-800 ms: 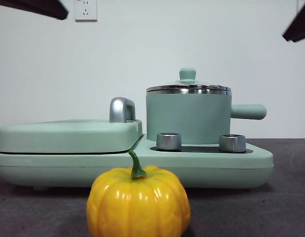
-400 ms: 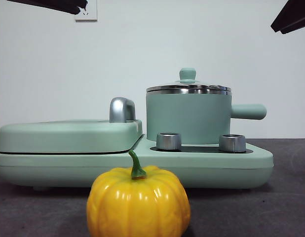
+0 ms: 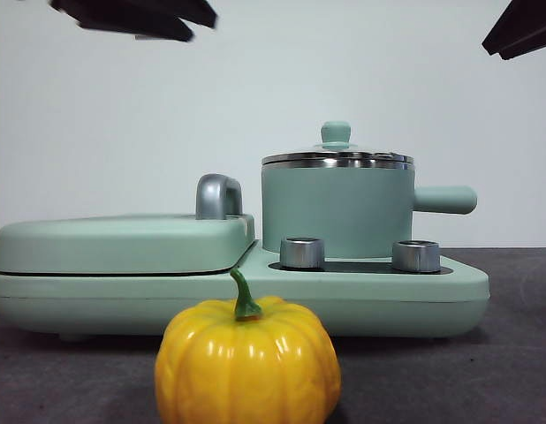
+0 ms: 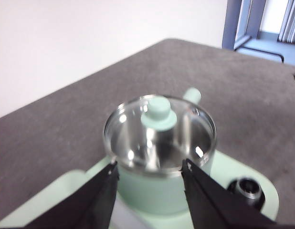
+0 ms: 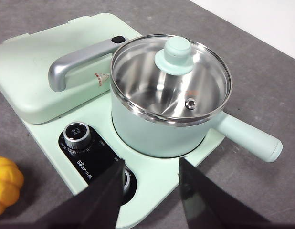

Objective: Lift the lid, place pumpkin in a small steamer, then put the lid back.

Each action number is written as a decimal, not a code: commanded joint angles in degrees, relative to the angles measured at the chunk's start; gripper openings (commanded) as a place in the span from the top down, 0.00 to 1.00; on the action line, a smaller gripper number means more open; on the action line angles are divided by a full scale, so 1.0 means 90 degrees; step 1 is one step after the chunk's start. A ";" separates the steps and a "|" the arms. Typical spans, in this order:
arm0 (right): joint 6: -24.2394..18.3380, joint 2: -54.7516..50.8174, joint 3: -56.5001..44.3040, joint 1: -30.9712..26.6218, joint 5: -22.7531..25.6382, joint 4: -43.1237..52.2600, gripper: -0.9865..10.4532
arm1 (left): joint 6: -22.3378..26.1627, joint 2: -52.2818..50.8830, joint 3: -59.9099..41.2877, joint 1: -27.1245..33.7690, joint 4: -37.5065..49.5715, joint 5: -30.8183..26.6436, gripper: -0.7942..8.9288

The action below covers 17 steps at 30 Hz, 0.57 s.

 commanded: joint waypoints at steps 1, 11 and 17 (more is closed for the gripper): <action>0.0087 0.0049 0.0102 0.0027 -0.0019 0.0056 0.76 | -0.0199 0.0452 0.0163 -0.0136 0.0624 -0.0017 0.69; 0.0087 0.0049 0.0102 0.0027 -0.0017 0.0053 0.76 | -0.0165 0.2035 0.0954 -0.0520 0.1496 -0.0027 0.69; 0.0087 0.0049 0.0102 0.0027 -0.0017 0.0053 0.76 | -0.0124 0.2851 0.1603 -0.0549 0.1486 -0.0024 0.69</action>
